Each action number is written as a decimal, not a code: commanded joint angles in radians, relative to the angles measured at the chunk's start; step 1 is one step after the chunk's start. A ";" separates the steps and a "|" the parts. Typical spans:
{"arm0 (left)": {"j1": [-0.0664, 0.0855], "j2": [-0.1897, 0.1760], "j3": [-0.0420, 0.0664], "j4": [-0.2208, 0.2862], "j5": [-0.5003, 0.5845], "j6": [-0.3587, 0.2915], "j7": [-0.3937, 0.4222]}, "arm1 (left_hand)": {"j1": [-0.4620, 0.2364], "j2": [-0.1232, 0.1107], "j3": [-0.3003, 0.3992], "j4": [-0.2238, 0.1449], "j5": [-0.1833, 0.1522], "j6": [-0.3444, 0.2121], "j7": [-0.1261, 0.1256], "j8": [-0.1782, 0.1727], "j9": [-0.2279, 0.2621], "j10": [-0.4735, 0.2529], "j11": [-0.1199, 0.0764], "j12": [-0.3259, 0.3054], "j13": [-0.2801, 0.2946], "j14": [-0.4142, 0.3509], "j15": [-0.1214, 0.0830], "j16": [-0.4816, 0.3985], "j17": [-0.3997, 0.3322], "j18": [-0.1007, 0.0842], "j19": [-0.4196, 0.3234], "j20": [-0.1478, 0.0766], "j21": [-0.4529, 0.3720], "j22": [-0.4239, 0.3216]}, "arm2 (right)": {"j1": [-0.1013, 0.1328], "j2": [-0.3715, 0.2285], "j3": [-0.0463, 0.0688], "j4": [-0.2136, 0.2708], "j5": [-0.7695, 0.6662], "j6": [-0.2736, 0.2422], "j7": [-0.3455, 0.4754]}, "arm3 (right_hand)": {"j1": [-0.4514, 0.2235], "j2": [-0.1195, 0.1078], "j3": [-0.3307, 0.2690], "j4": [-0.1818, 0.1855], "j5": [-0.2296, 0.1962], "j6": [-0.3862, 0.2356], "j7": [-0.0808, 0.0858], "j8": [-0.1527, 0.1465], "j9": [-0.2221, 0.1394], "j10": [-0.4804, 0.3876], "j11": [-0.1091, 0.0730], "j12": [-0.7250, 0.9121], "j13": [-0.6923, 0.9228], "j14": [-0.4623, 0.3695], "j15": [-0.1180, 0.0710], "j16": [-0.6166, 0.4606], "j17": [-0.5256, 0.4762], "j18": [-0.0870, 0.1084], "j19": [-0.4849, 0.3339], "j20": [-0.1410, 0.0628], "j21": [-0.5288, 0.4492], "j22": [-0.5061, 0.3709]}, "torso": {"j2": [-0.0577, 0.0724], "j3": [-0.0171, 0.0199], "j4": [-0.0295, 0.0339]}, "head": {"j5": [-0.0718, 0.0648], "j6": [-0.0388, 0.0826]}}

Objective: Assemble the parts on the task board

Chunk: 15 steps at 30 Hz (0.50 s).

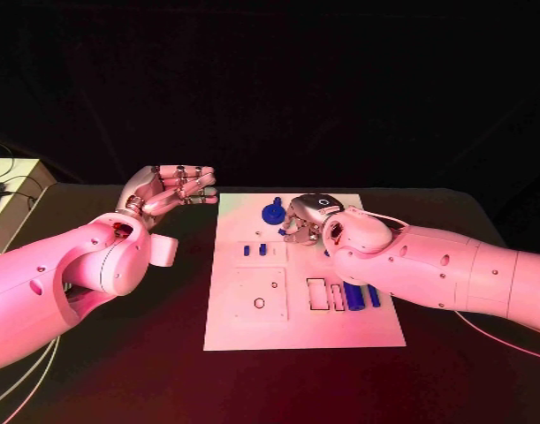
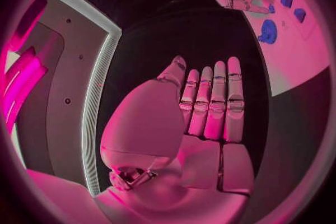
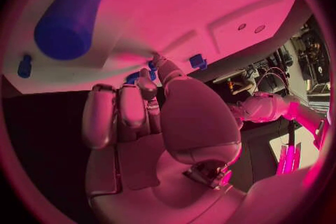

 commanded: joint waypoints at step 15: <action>-0.001 0.002 0.001 0.001 -0.006 0.013 0.003 | 0.000 0.010 -0.002 -0.002 -0.001 0.002 0.002 -0.001 0.000 -0.004 0.004 -0.001 0.001 -0.009 0.001 0.005 -0.002 -0.004 0.001 0.000 0.008 -0.005 | -0.001 -0.010 0.000 0.001 0.086 -0.084 0.073 | 0.009 0.014 0.005 -0.007 0.039 -0.001 -0.003 -0.004 -0.003 -0.001 0.001 0.016 -0.002 0.001 0.002 -0.001 0.005 0.006 0.071 0.005 0.003 0.184 | 0.000 -0.0019 0.0026 | 0.001 -0.002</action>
